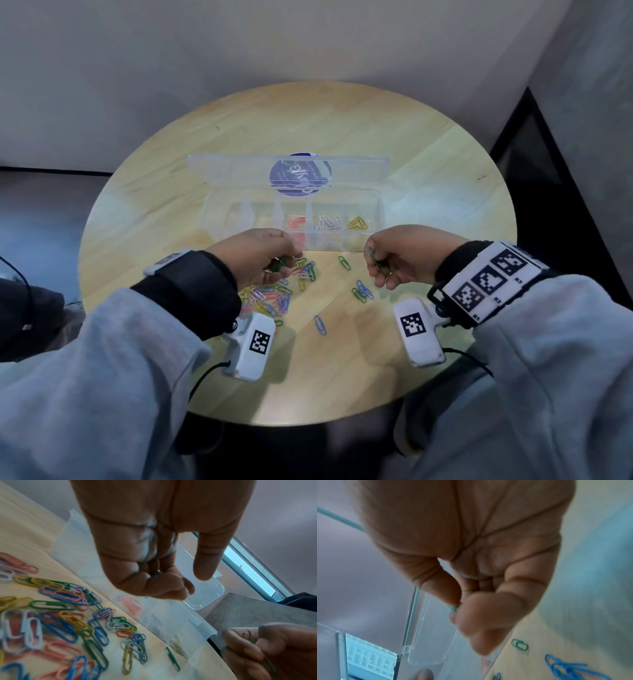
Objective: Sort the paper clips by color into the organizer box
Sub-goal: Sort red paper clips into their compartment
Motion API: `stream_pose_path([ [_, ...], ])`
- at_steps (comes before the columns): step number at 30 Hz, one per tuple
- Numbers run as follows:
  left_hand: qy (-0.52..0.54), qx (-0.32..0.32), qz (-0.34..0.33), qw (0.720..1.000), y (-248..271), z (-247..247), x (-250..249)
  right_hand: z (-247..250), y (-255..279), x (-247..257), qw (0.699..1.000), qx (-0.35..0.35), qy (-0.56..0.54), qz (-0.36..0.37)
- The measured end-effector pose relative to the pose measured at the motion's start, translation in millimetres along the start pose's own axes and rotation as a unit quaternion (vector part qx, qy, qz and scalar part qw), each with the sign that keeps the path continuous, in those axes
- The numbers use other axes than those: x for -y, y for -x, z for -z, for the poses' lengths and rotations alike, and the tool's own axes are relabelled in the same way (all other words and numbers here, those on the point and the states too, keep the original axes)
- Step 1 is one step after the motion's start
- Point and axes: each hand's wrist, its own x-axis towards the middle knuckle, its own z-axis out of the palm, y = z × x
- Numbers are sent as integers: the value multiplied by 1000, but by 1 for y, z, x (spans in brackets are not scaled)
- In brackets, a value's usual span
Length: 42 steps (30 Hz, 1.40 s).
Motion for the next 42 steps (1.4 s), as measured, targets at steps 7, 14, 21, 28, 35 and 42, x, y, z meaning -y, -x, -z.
stream_pose_path([
  [7,-250,-48,-40,966,-7,0,8,-5,-2,-4,995,-11,100,10],
  [14,-495,-60,-72,864,-11,-15,8,-15,-6,-9,916,-81,392,11],
  [21,-564,-74,-98,817,-17,-25,7,-24,-15,-8,900,-97,424,20],
  [28,-590,-56,-74,802,-19,-22,11,-25,-17,-8,891,-102,441,34],
  [35,-561,-60,-101,820,-22,-26,12,-29,-21,-11,885,-124,447,42],
  [42,-602,-39,-117,789,-28,-27,11,-32,-21,-8,882,-98,459,46],
])
